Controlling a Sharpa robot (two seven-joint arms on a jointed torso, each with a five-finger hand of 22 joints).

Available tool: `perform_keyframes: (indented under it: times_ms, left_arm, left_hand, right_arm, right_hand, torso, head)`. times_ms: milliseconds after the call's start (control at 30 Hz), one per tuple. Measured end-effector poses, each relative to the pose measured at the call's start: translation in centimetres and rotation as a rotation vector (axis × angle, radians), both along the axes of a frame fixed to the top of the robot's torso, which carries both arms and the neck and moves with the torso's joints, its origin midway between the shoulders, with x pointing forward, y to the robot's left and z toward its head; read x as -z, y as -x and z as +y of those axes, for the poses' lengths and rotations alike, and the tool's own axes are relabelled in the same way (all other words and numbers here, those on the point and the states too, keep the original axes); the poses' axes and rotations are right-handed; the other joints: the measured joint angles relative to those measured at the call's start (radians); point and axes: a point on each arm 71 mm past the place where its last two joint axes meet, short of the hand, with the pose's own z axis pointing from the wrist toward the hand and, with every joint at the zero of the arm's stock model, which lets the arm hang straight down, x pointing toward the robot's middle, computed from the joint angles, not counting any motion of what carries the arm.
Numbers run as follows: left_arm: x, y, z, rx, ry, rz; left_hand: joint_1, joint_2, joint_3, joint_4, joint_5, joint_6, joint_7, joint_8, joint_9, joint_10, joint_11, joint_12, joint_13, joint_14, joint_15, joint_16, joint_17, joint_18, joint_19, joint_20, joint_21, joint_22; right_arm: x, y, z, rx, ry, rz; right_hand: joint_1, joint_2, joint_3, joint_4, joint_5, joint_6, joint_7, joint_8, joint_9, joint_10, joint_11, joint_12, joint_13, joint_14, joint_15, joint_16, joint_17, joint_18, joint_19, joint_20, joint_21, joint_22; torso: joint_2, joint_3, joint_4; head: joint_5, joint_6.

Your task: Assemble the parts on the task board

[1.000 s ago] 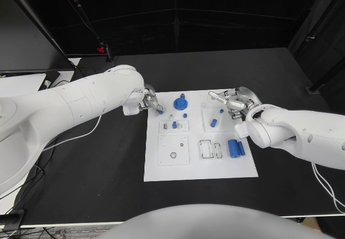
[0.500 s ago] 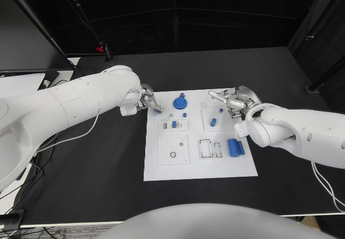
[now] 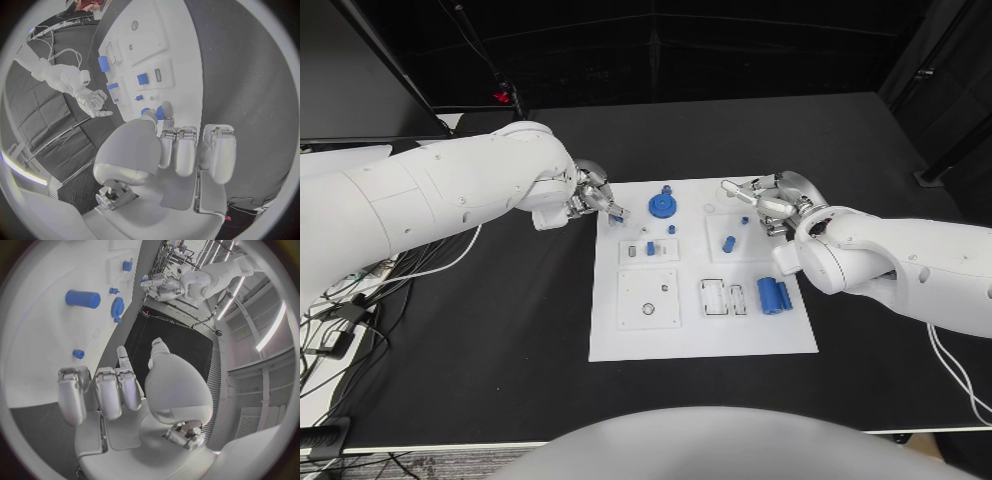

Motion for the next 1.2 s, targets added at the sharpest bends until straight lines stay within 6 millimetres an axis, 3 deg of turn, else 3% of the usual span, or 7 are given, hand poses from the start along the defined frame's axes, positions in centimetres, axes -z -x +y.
perform_keyframes:
  times_ms: [467,1200]
  left_arm:
    - [0.2,3.0,-0.6,0.011,-0.044,0.062]
    - [1.6,3.9,-2.0,-0.01,-0.083,0.092]
  left_hand:
    - [0.0,0.0,0.003,0.003,0.0,0.005,-0.001,0.0,0.001,0.0,0.0,-0.001,0.0,0.002,-0.002,0.0,0.0,0.0,0.0,0.0,0.0,0.0]
    - [0.0,0.0,0.005,0.0,-0.001,0.005,-0.001,-0.004,0.0,0.0,0.0,0.002,0.0,0.002,-0.002,0.0,0.0,0.0,0.0,0.0,0.0,0.0]
  right_arm:
    - [0.0,0.0,0.0,0.0,0.0,0.0]
    - [0.0,0.1,0.1,-0.002,-0.001,-0.001]
  right_hand:
    - [0.0,0.0,0.0,0.0,0.0,0.0,0.0,0.0,0.0,0.0,0.0,0.0,0.0,0.0,0.0,0.0,0.0,0.0,0.0,0.0,0.0,0.0]
    - [0.0,0.0,0.0,0.0,0.0,0.0,0.0,0.0,0.001,0.0,0.0,0.0,0.0,0.0,0.0,0.0,0.0,0.0,0.0,0.0,0.0,0.0]
  torso:
    - [0.0,-0.0012,0.0]
    - [0.001,-0.0012,-0.0012]
  head:
    - [0.009,-0.004]
    - [0.009,-0.006]
